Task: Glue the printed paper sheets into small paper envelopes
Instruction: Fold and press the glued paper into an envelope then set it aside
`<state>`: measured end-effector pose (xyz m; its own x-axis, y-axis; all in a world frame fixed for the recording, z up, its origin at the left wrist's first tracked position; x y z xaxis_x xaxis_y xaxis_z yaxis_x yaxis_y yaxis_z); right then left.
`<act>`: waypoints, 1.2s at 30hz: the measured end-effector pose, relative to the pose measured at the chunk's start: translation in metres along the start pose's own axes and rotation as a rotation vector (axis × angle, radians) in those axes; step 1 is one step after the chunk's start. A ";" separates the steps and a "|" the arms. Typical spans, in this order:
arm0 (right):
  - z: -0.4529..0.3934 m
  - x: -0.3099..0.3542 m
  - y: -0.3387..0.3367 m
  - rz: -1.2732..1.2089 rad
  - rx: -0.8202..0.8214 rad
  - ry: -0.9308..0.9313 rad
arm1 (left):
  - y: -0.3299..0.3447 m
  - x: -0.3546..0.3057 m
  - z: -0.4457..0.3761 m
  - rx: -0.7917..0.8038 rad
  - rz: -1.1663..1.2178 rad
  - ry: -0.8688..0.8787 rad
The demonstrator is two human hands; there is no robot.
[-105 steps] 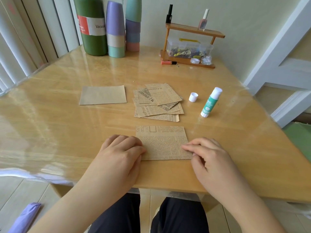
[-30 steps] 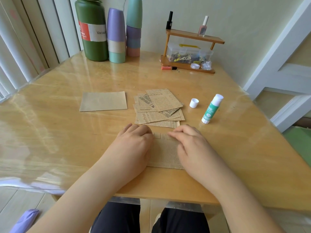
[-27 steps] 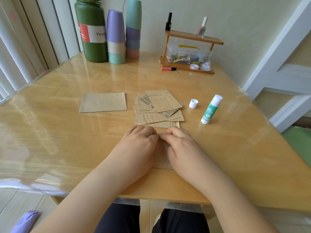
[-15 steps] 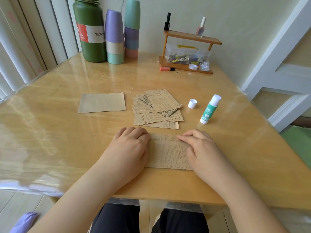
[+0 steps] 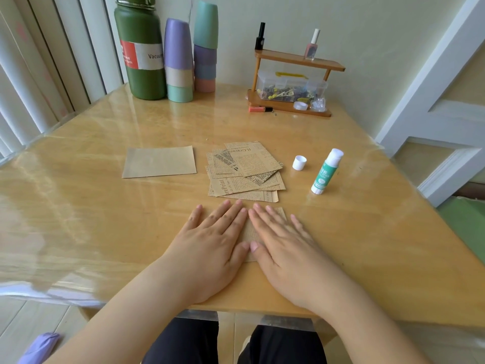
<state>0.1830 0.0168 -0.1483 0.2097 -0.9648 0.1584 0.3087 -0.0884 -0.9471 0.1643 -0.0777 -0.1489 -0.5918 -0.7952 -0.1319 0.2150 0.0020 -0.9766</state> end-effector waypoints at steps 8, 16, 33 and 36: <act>0.014 -0.042 -0.002 0.005 0.083 0.164 | 0.000 0.029 0.020 0.050 -0.014 -0.113; 0.014 -0.035 -0.028 -0.103 -0.081 0.095 | -0.012 0.022 0.017 0.004 0.009 -0.066; 0.007 -0.041 -0.002 0.030 0.111 0.181 | 0.001 0.033 0.018 0.089 -0.031 -0.130; 0.006 -0.042 -0.002 0.027 0.099 0.185 | -0.001 0.032 0.017 0.080 -0.020 -0.129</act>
<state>0.1790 0.0589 -0.1513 0.0484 -0.9963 0.0709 0.3971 -0.0460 -0.9166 0.1580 -0.1133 -0.1498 -0.4927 -0.8660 -0.0851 0.2690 -0.0586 -0.9614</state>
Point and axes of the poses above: each hand's wrist, its own z-axis away from the middle knuckle, its own y-axis out of the palm, x = y × z, the point moved 9 cm from there along -z, towards the middle knuckle, and after that the axes turned 11 degrees about x, right-handed, at the moved point
